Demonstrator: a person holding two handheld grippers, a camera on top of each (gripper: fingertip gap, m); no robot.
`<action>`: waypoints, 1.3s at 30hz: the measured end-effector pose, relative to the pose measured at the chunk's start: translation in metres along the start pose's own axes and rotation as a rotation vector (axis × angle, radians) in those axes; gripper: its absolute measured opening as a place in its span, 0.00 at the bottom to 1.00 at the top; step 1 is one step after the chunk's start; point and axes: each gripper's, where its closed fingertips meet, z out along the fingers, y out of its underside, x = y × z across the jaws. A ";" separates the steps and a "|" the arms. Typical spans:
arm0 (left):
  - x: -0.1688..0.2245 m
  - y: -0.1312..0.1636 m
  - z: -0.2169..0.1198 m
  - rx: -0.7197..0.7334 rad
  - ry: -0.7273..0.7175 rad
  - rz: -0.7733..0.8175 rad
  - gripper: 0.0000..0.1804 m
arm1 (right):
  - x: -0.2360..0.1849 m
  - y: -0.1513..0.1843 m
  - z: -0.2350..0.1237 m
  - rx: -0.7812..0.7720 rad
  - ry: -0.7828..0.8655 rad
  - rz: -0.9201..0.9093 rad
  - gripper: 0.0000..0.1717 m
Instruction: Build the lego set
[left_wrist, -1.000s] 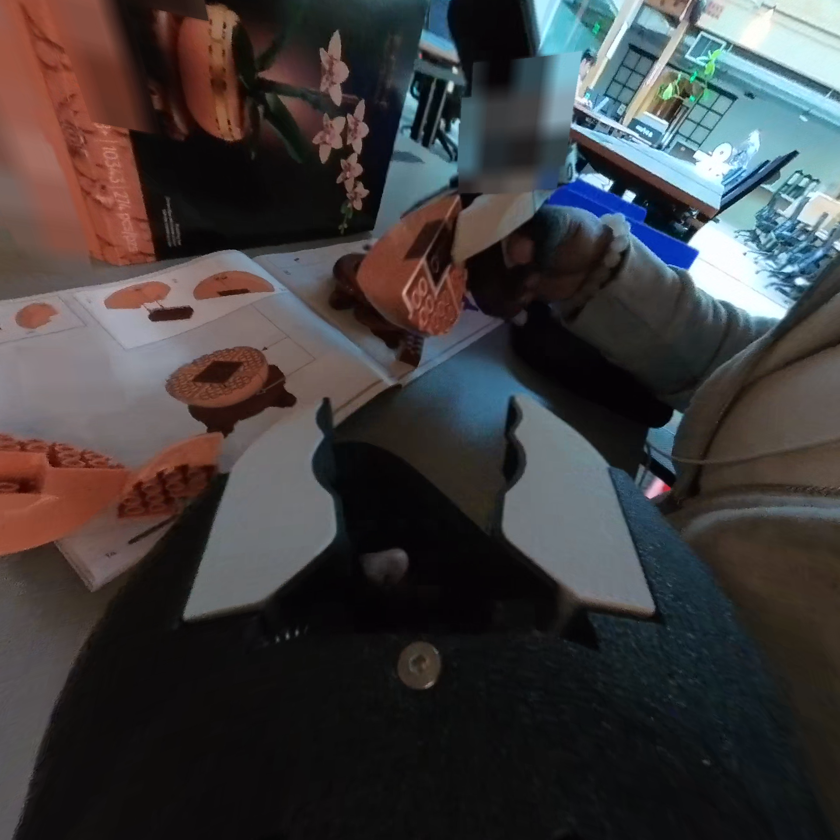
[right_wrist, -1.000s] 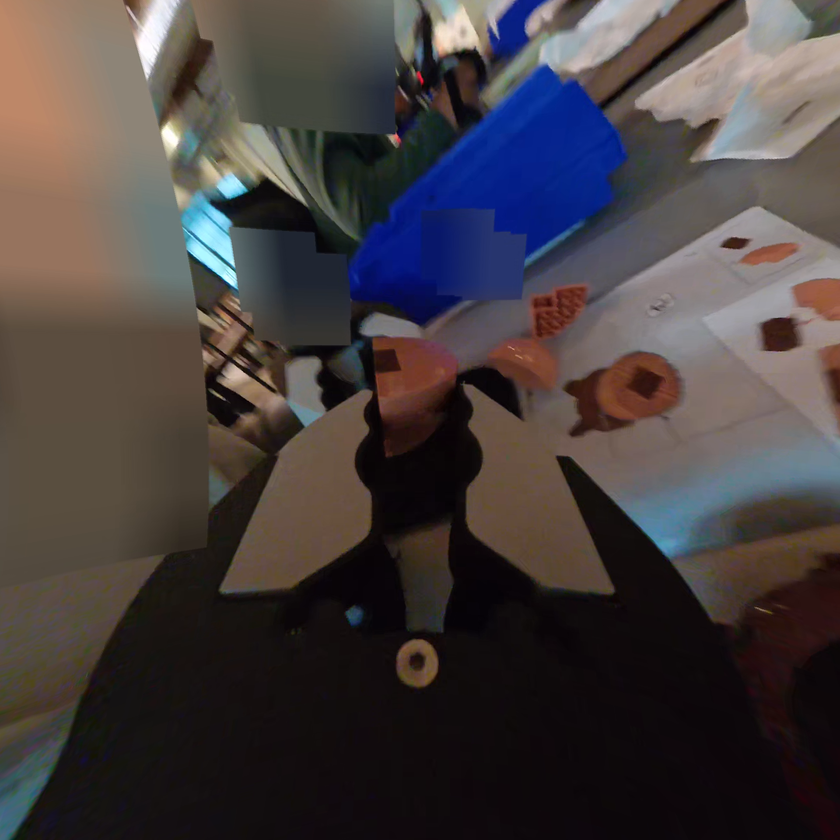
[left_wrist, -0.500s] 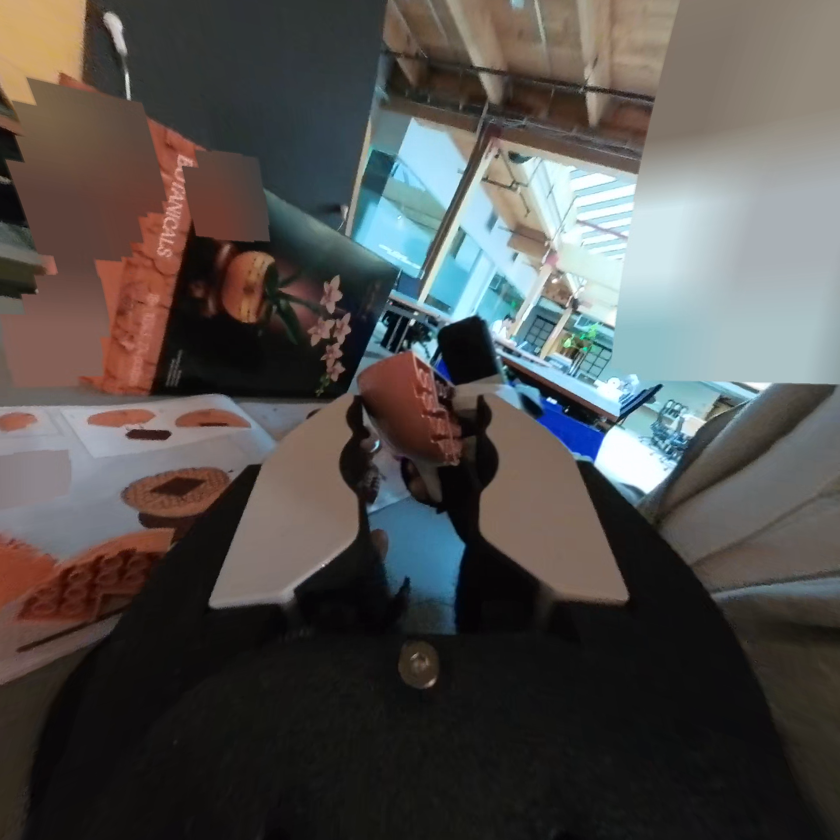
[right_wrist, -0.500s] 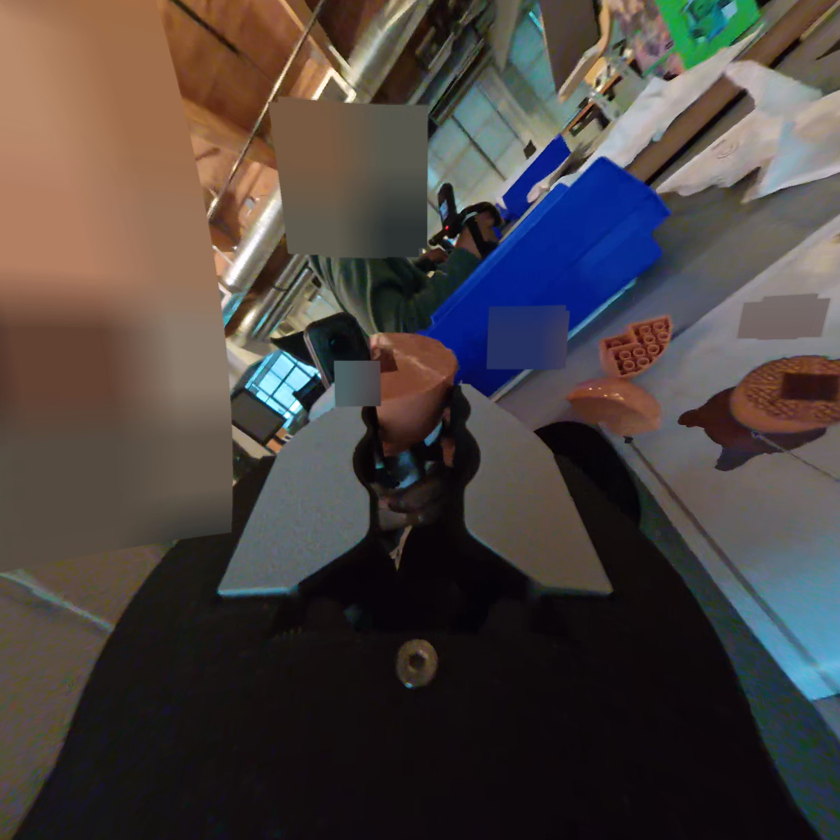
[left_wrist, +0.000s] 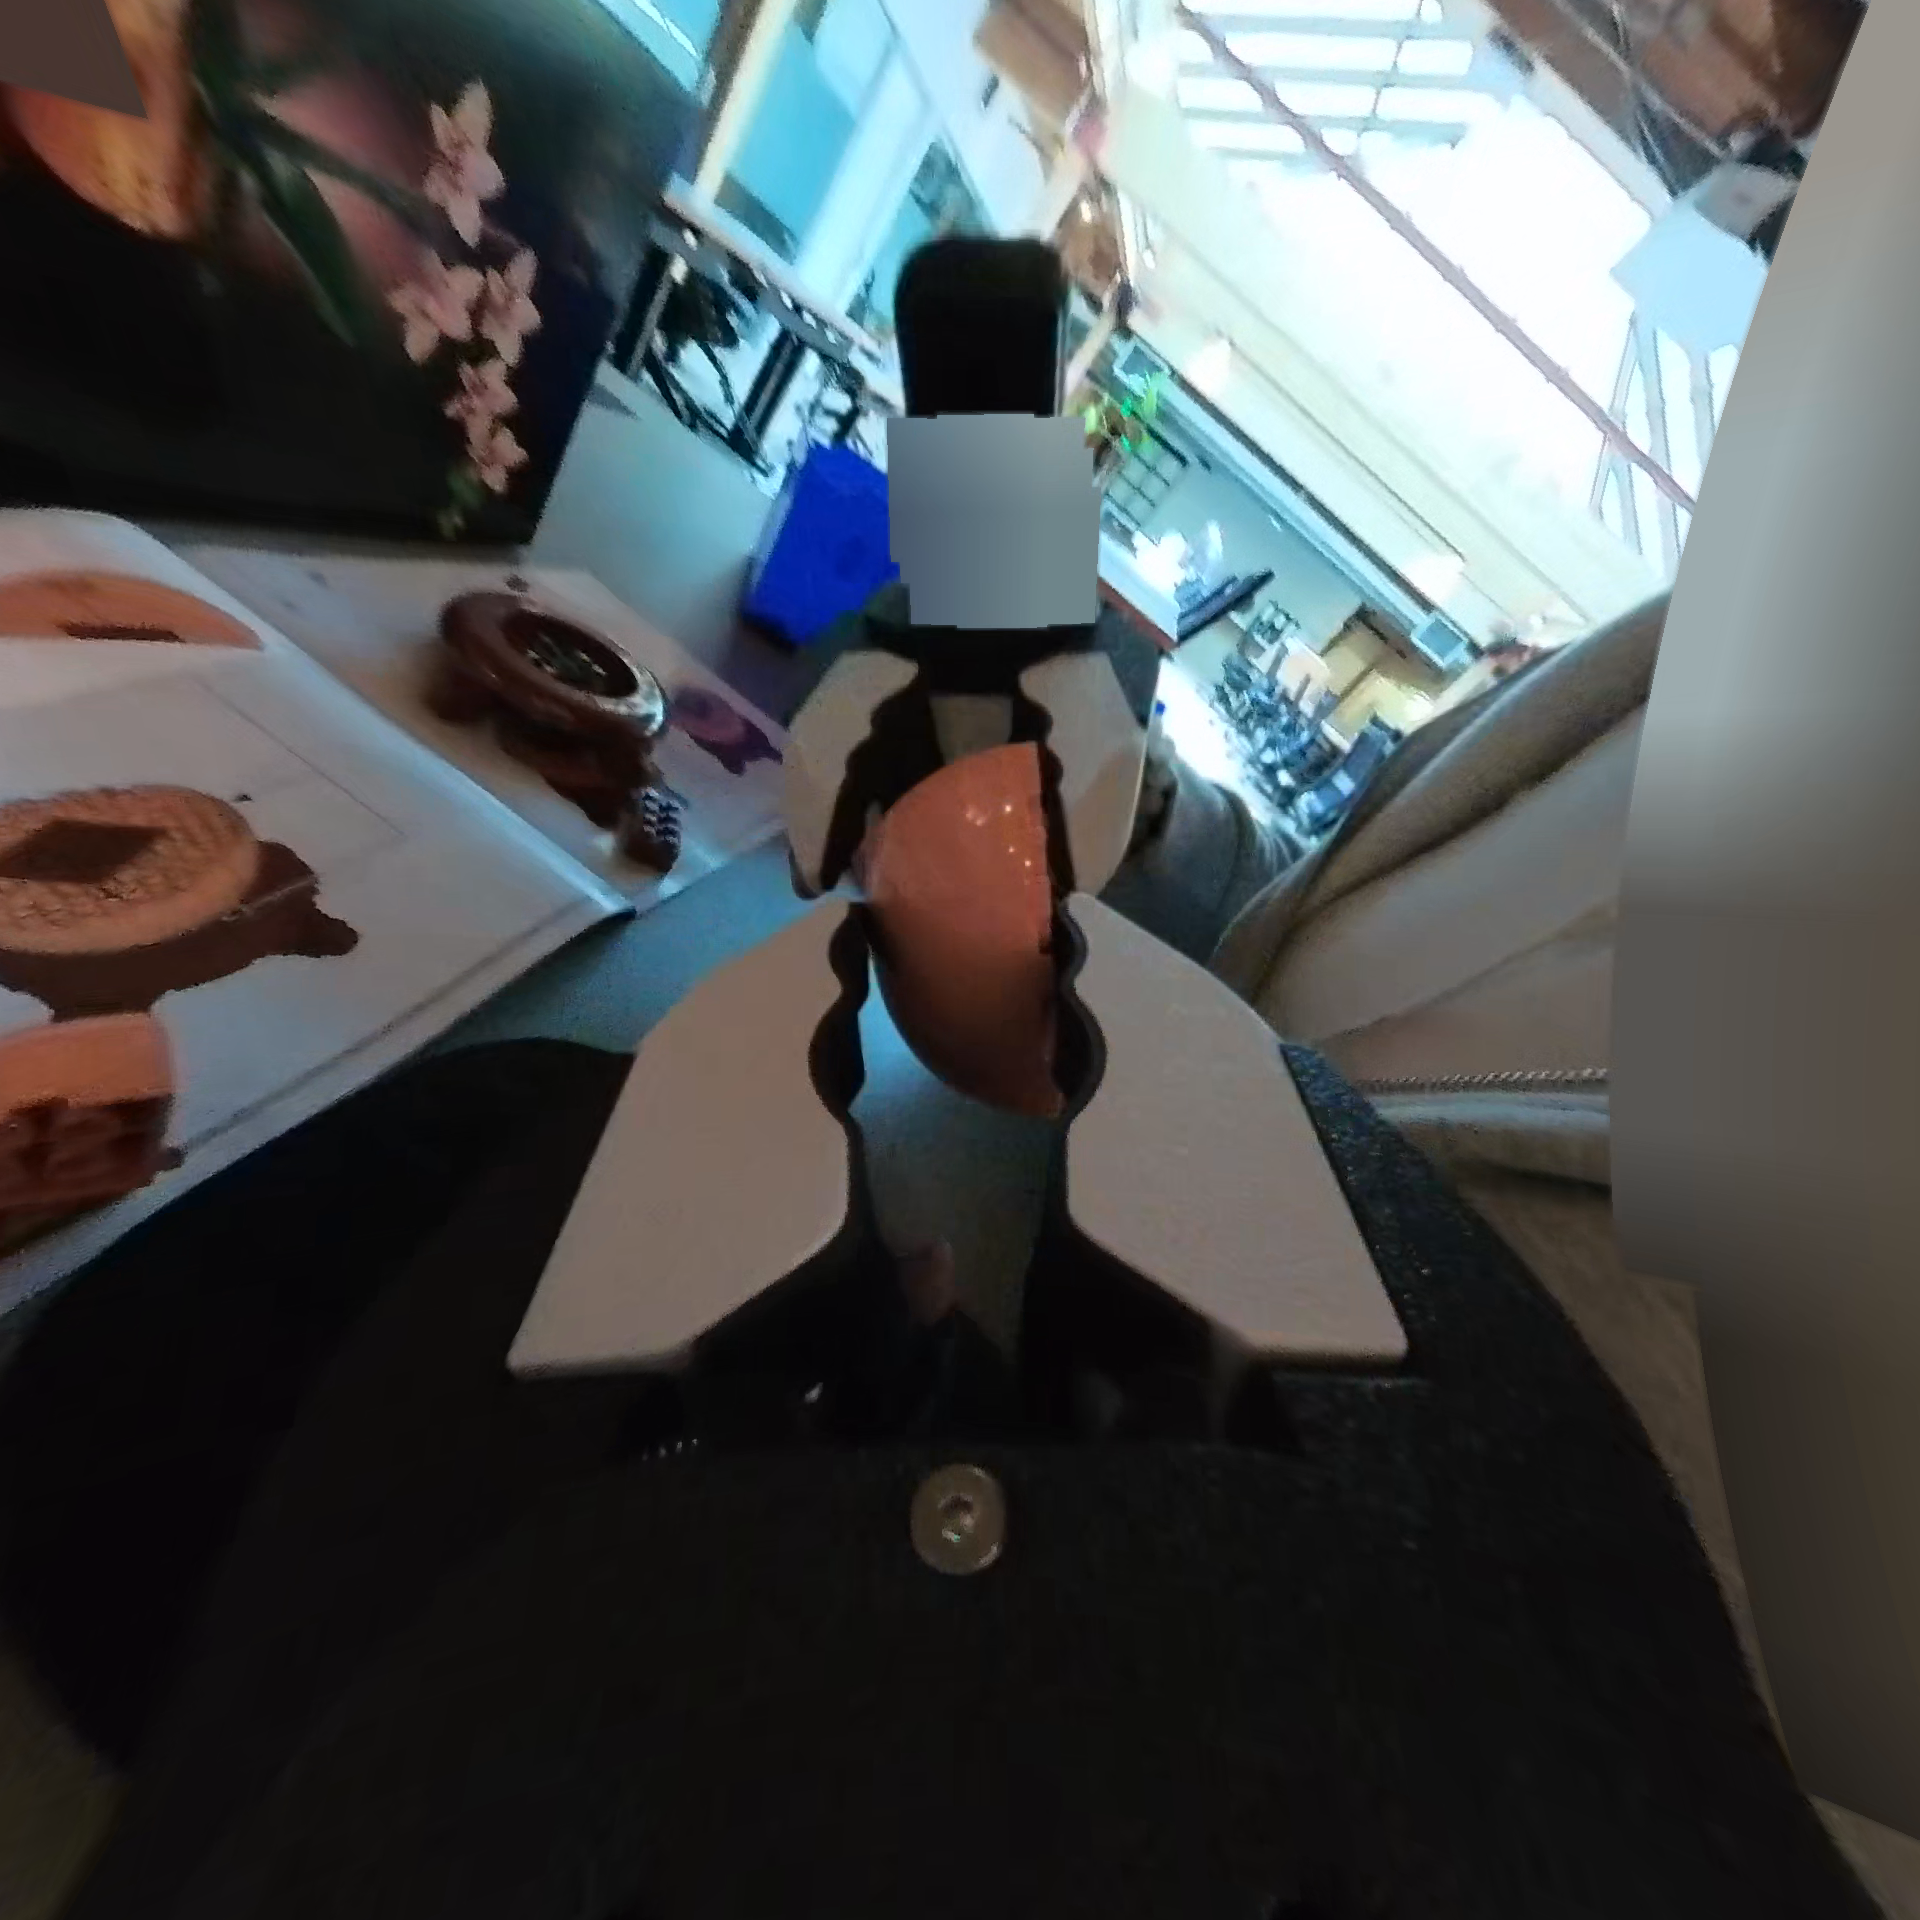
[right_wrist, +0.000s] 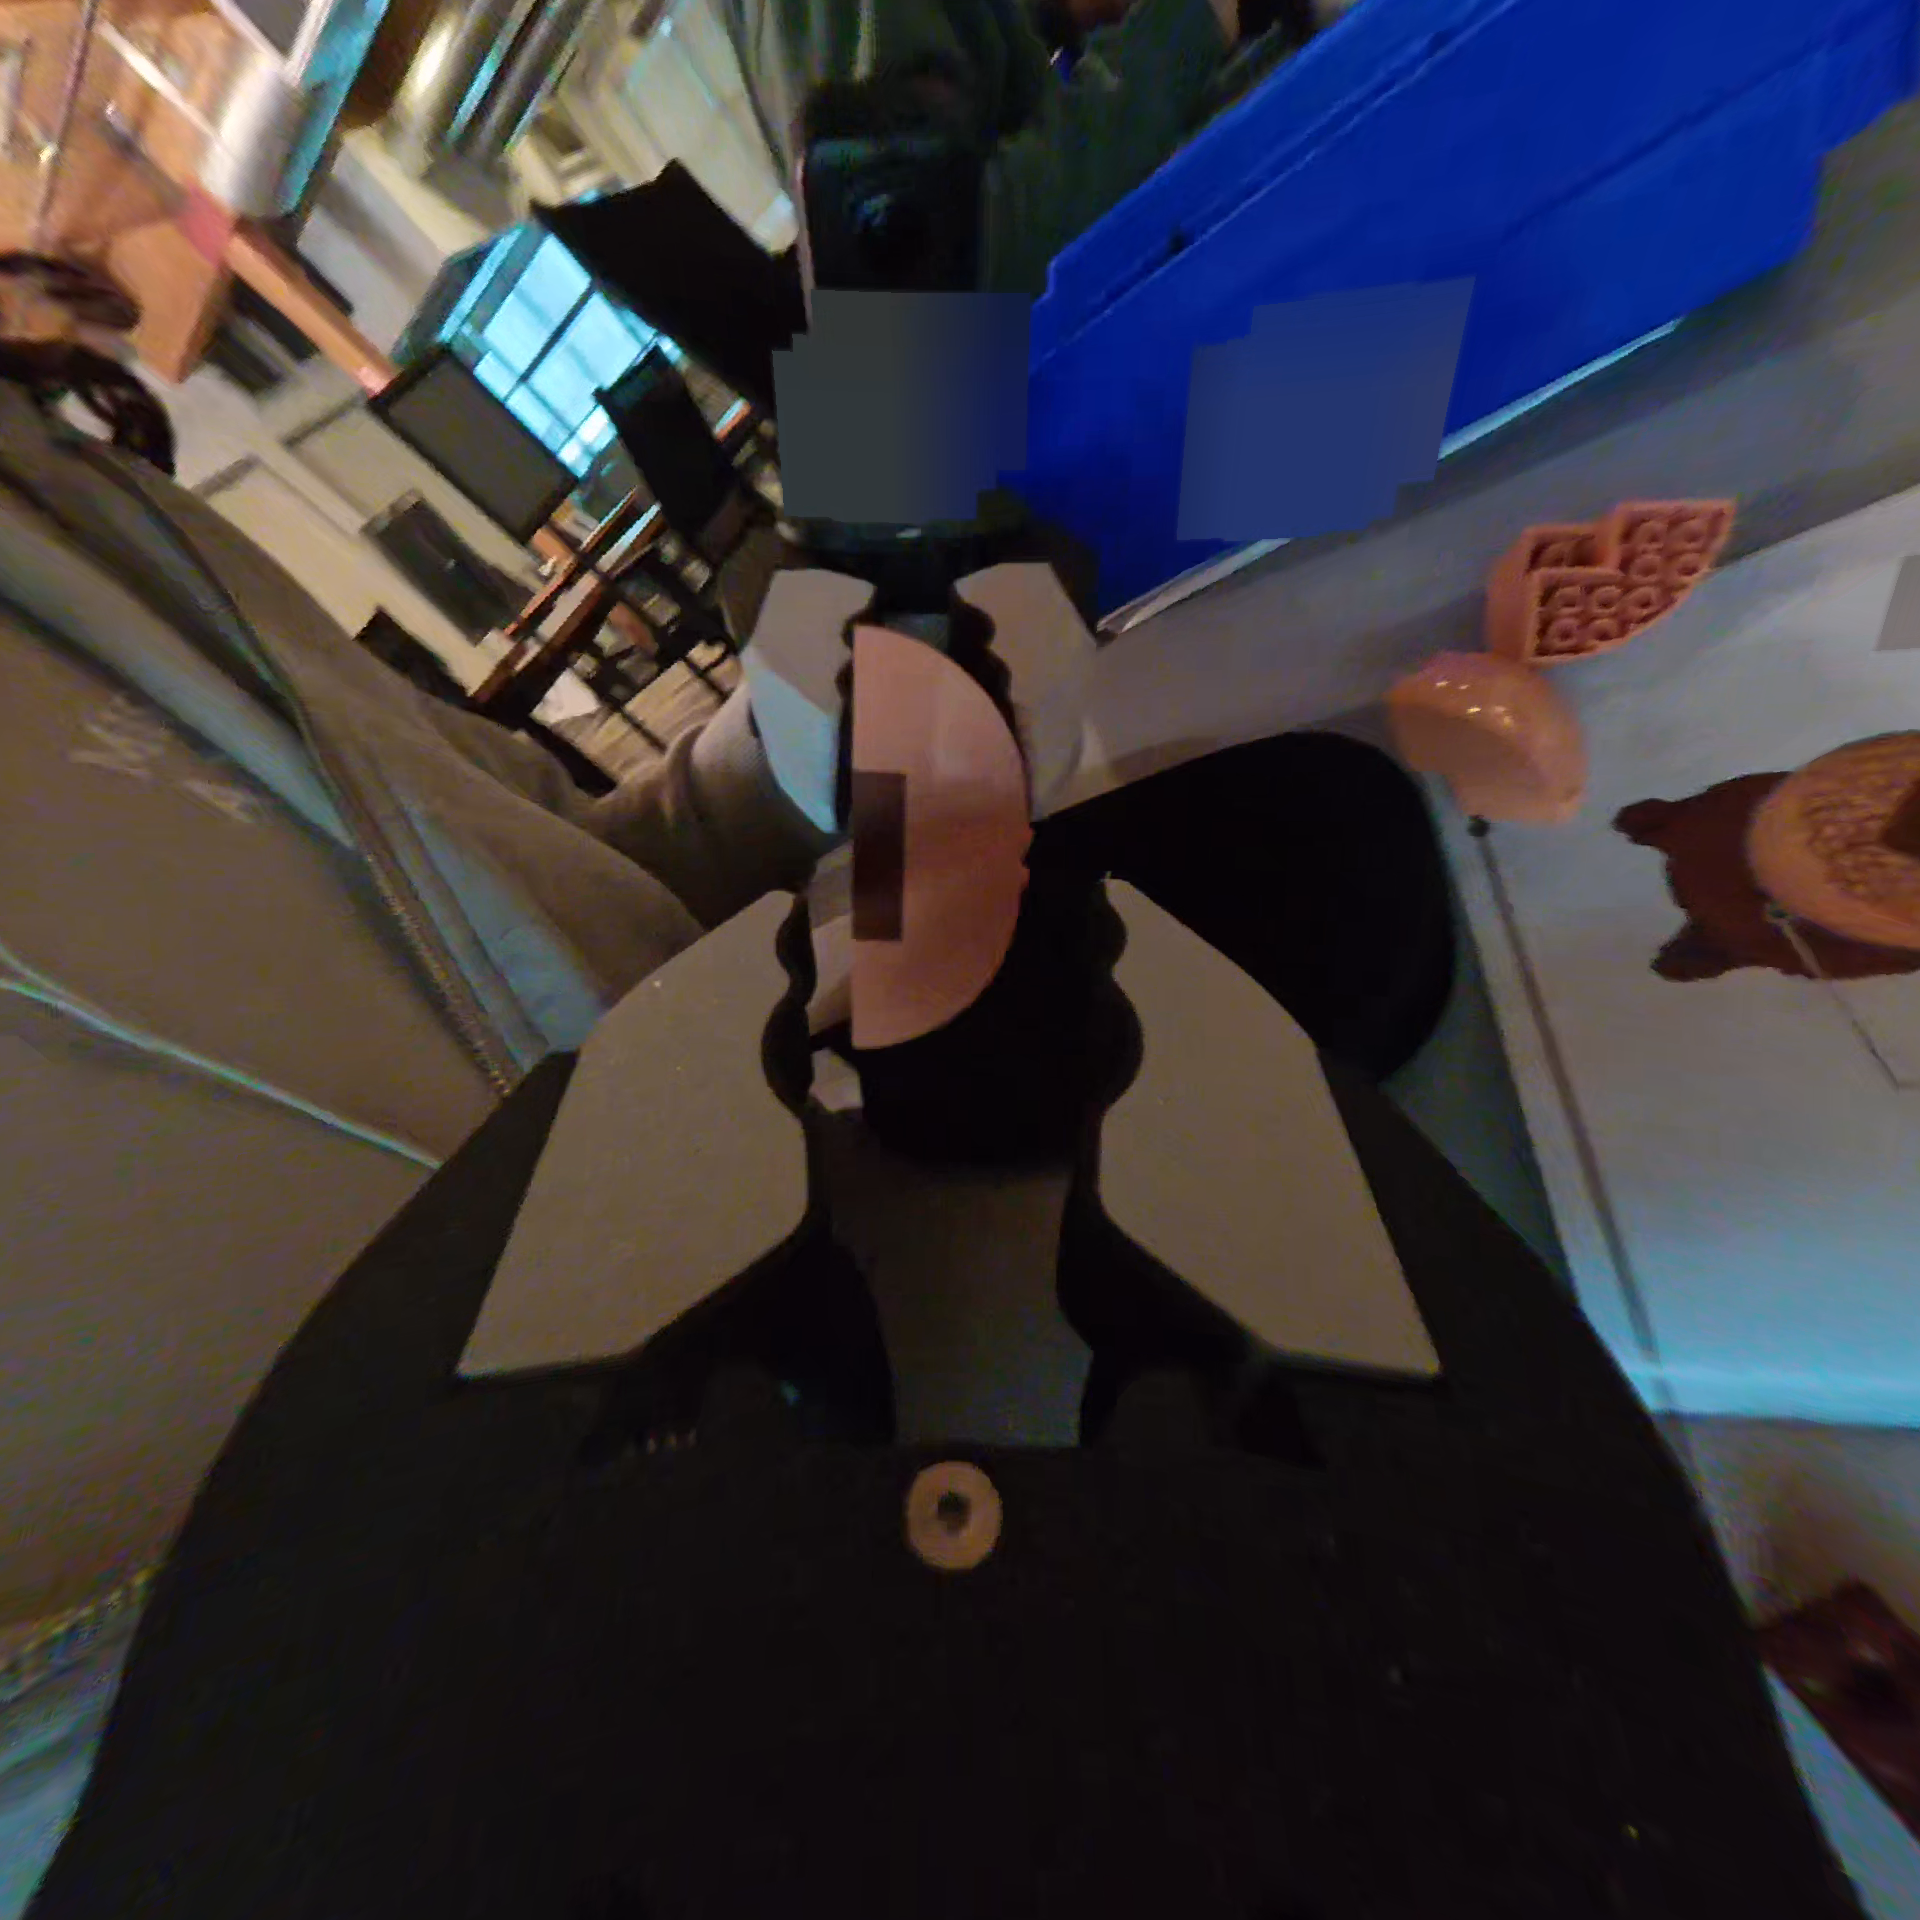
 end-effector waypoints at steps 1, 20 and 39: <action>0.000 0.001 0.003 -0.025 0.004 0.007 0.18 | -0.001 0.002 0.003 -0.039 -0.019 0.010 0.28; -0.020 0.005 0.011 -0.153 -0.392 0.931 0.59 | 0.000 0.005 0.019 -0.019 -0.310 0.526 0.20; -0.017 0.003 -0.019 -0.003 -0.440 0.899 0.47 | 0.007 -0.007 0.052 0.020 -0.244 0.433 0.21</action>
